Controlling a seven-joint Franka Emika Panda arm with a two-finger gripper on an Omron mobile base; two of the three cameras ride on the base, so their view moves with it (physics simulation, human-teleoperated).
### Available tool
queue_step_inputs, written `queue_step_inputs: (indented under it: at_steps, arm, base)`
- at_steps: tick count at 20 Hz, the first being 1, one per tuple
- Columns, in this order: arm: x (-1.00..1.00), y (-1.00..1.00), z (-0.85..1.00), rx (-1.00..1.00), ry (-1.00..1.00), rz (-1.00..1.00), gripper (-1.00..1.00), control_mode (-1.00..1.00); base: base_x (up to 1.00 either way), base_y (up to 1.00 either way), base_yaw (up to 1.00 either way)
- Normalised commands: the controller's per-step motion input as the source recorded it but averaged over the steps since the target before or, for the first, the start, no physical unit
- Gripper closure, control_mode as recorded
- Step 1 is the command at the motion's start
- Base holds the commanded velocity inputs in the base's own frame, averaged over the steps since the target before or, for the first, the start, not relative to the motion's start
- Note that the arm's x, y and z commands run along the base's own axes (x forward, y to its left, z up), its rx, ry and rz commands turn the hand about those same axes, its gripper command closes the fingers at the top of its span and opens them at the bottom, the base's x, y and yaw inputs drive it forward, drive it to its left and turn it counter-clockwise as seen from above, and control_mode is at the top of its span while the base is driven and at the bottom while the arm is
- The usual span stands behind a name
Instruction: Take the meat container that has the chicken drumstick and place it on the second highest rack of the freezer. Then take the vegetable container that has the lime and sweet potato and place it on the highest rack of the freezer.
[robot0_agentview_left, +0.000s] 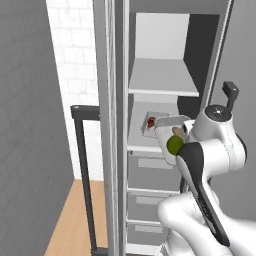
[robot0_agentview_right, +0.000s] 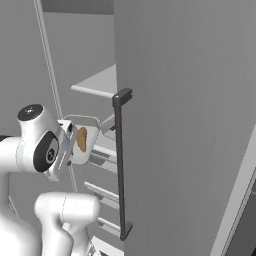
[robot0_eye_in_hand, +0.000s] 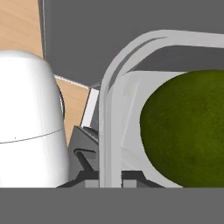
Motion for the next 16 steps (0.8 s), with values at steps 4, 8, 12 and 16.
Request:
queue_step_inputs:
  at_steps: [4, 8, 12, 16]
  arm:
    - [0.0, 0.0, 0.0, 0.0, 0.0, 0.0, 1.0, -1.0]
    - [0.02, 0.0, 0.0, 0.0, 0.0, 0.0, 1.0, -1.0]
    - [0.53, 0.04, 0.29, 0.04, -0.01, -0.07, 1.0, -1.0]
    - [0.68, 0.06, 0.69, 0.07, -0.07, -0.18, 1.0, -1.0]
  base:
    - [0.03, 0.05, -0.01]
    - [0.0, 0.0, 0.0]
    - [0.0, 0.0, 0.0]
    - [0.0, 0.0, 0.0]
